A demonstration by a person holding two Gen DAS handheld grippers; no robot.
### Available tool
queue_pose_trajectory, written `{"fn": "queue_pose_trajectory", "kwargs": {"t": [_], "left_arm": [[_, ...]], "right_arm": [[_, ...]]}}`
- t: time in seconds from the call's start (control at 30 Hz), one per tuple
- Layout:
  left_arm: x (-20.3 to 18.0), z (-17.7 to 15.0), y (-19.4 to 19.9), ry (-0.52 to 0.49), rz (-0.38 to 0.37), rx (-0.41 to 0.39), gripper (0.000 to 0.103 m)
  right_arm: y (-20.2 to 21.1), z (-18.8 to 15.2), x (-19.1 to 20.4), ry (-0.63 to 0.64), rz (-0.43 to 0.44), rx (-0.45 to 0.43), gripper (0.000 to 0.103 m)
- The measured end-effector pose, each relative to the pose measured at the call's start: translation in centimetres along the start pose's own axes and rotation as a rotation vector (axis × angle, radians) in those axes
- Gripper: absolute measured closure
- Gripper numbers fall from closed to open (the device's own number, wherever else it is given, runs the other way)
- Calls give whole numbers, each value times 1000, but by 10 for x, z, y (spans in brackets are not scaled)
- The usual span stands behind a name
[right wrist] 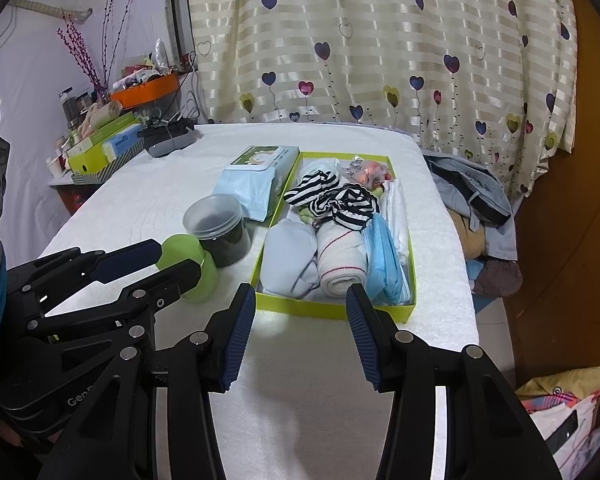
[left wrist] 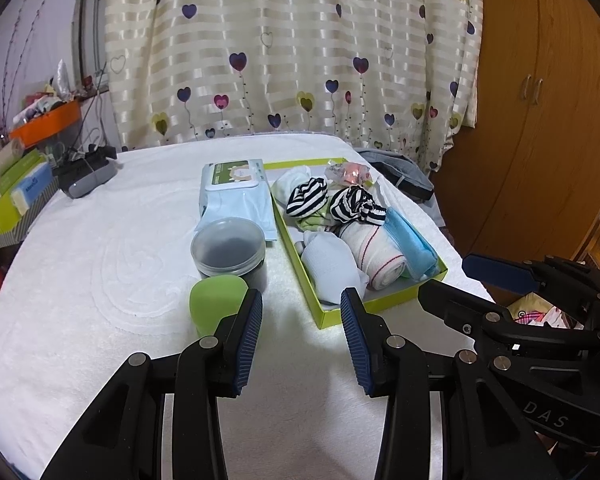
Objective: Organize soft objects
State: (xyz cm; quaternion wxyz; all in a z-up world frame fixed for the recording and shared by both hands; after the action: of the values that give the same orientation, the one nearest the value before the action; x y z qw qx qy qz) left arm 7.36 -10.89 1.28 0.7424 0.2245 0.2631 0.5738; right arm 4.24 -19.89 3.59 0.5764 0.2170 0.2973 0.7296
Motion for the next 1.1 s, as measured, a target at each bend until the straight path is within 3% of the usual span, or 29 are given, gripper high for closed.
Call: {"fn": "queue_pose_trajectory", "kwargs": {"t": [1.1], "left_arm": [[0, -1, -2, -3, 2, 6, 63]], "right_arm": [[-5, -4, -3, -1, 3, 6, 55]]}}
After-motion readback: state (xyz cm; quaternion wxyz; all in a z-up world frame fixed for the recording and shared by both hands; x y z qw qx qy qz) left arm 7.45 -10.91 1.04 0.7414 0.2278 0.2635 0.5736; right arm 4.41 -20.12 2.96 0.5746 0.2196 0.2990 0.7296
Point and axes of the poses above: each gripper's, at about its wrist camera, not at the fingertips, and y roughly against the way its jaws point, x to its left, z to its top, the point moved 6 cm from there along -y, roughly the way its jaws point, and after that the axes turned 6 degrees about y, right-handed, at the moved point
